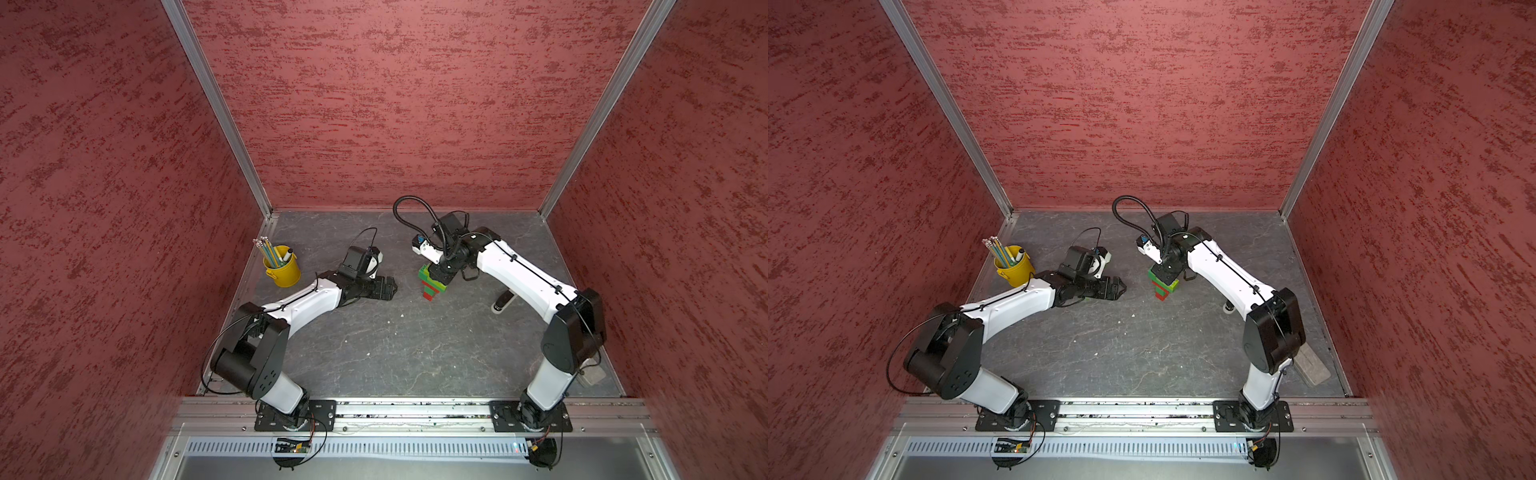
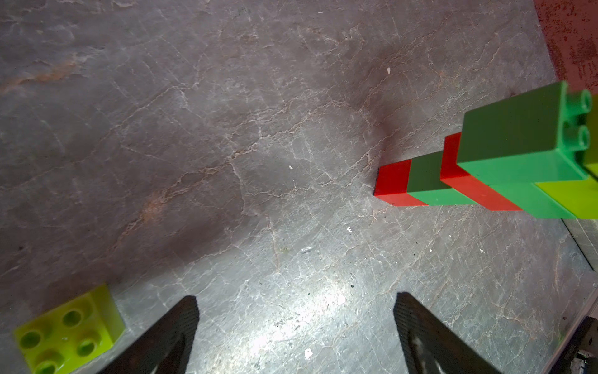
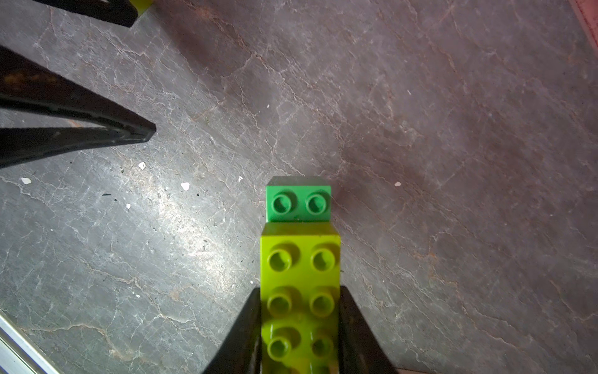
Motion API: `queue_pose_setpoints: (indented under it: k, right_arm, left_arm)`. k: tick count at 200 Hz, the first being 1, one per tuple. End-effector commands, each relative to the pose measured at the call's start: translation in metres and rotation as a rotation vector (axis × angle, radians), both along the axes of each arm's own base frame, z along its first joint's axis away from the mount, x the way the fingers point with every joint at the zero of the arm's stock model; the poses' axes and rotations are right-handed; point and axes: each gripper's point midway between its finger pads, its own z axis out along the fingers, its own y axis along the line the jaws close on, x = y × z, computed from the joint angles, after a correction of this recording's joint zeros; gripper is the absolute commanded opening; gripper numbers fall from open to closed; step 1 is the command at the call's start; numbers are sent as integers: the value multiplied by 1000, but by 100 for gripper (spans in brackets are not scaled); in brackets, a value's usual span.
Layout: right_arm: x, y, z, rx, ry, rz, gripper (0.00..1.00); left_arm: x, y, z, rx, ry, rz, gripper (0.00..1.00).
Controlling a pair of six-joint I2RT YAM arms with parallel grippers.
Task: Assemble a spoon with lego
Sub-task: Assemble the lego brick with the lego brick.
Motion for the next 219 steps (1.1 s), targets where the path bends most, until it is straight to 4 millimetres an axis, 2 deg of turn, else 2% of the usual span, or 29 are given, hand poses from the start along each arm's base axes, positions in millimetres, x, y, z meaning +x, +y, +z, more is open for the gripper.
queue_pose_setpoints:
  k: [1,53,103,219]
  right_arm:
    - [6,6,14,26,-29,9,34]
    - [9,8,23,47,-48,7,34]
    - [8,-1,12,-1,-37,-7,34]
    - [3,-4,-2,-24,-3,-13,35]
  left_arm:
    - [0,-3,3,-4,-11,-16,96]
    - [-1,-3,2,-6,-8,-16,96]
    - [0,-2,3,-5,-10,-13,96]
    - [-2,-1,-1,1,-3,-13,96]
